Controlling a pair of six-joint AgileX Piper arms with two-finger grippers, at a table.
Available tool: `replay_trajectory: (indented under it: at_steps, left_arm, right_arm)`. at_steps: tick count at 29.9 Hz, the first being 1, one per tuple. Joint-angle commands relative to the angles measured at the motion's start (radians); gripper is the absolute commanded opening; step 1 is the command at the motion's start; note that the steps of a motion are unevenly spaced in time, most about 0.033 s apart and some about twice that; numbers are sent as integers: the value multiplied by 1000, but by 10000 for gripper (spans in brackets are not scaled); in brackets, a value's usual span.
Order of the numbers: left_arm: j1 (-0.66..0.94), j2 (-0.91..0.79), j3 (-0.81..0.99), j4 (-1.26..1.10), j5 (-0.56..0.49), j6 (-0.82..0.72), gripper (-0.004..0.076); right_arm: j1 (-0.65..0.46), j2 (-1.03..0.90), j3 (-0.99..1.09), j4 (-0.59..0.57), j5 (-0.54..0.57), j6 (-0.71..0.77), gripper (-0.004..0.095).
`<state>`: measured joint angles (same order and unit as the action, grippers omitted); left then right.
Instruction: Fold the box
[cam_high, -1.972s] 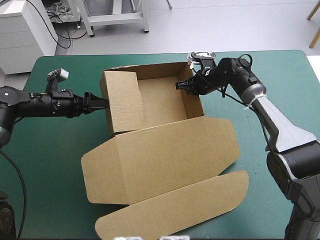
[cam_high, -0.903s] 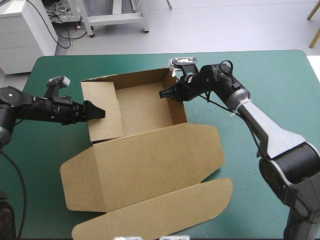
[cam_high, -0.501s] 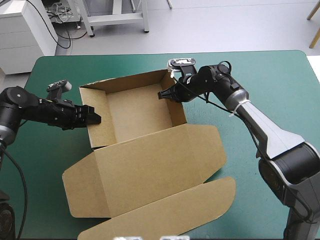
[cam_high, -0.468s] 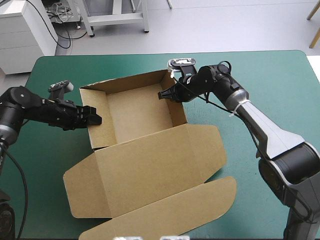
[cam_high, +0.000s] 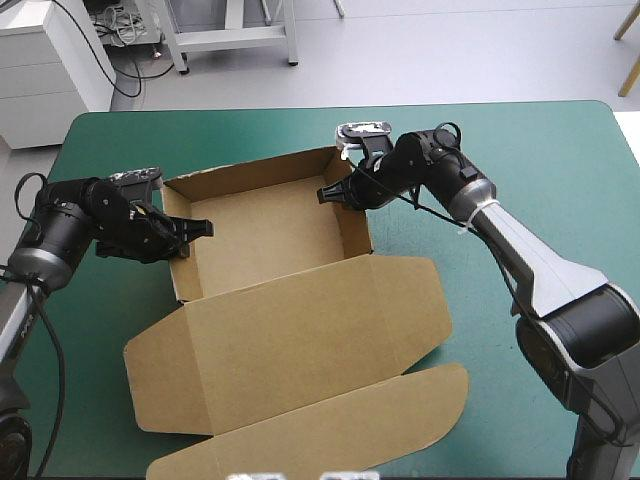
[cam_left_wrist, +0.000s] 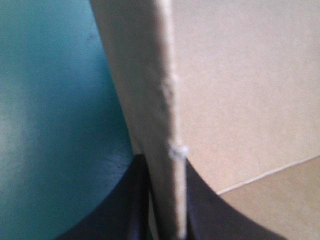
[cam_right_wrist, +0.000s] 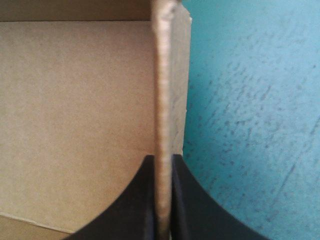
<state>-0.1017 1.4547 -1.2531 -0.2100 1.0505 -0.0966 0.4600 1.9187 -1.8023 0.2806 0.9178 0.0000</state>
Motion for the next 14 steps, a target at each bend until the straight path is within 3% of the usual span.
replay_trajectory:
  at_steps: [1,14]
  left_arm:
    - [-9,-23,-20,34,-34,-45,-8]
    - [-149,146,-244,95,38,-49,-8]
  right_arm:
    - [5,-58,-33,64,-11,0,-14]
    - [5,-73,-33,-251,191,101,-14]
